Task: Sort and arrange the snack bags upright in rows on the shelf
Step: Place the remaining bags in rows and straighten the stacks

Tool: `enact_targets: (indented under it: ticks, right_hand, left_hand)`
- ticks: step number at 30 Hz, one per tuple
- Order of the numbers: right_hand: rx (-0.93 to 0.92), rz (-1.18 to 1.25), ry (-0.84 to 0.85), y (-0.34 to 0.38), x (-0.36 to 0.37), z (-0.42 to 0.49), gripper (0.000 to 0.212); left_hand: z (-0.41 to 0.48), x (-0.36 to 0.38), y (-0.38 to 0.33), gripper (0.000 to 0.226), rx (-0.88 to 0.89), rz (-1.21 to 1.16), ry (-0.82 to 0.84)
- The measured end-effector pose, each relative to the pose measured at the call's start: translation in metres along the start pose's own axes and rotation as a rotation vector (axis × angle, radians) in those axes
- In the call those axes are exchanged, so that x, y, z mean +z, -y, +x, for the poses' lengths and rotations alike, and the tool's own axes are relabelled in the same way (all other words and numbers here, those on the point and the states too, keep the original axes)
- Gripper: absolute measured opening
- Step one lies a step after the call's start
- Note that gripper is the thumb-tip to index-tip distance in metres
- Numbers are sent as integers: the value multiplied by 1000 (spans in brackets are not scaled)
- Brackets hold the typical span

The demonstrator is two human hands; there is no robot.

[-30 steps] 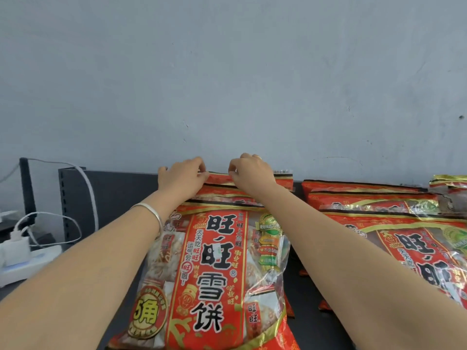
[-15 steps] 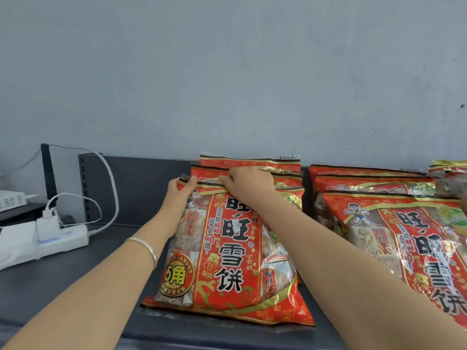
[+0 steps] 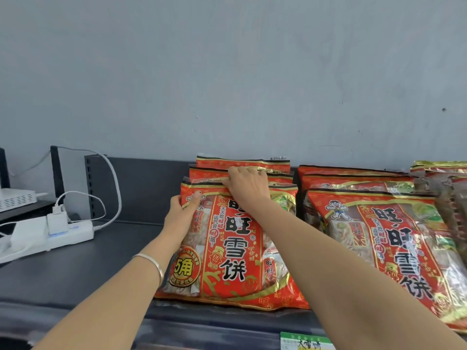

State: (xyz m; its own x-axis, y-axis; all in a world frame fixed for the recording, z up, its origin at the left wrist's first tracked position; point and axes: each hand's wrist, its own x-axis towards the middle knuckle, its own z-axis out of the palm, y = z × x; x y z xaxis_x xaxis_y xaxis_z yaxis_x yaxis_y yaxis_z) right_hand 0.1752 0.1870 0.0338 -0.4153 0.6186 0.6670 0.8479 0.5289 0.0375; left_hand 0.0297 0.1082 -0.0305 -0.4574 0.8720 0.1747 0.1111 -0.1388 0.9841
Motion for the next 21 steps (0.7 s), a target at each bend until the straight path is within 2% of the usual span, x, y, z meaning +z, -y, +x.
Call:
enact_targets:
  ticks: [2,5,10,13,16,21]
  right_hand:
    - [8,-15,-4,1,-5,-4,40]
    - [26,-17,-79,2,-13,-22,39]
    - [56,14,-100,8,-21,-69,41]
    - [50,35,-72,4,-18,-105,46]
    - [41,67,47,-2,-8,-132,55]
    - [16,55,127,-8,-3,-157,59]
  left_hand:
    - [-9,2,-3,65,83,137,-130]
    - [-26,11,-12,57,281,500,-310]
    - [-71,40,-8,50,597,1011,-290]
    - [-93,54,15,57,582,1237,-235]
    - [-100,55,39,62,555,1379,-216]
    - [-97,52,42,58,547,1405,-179]
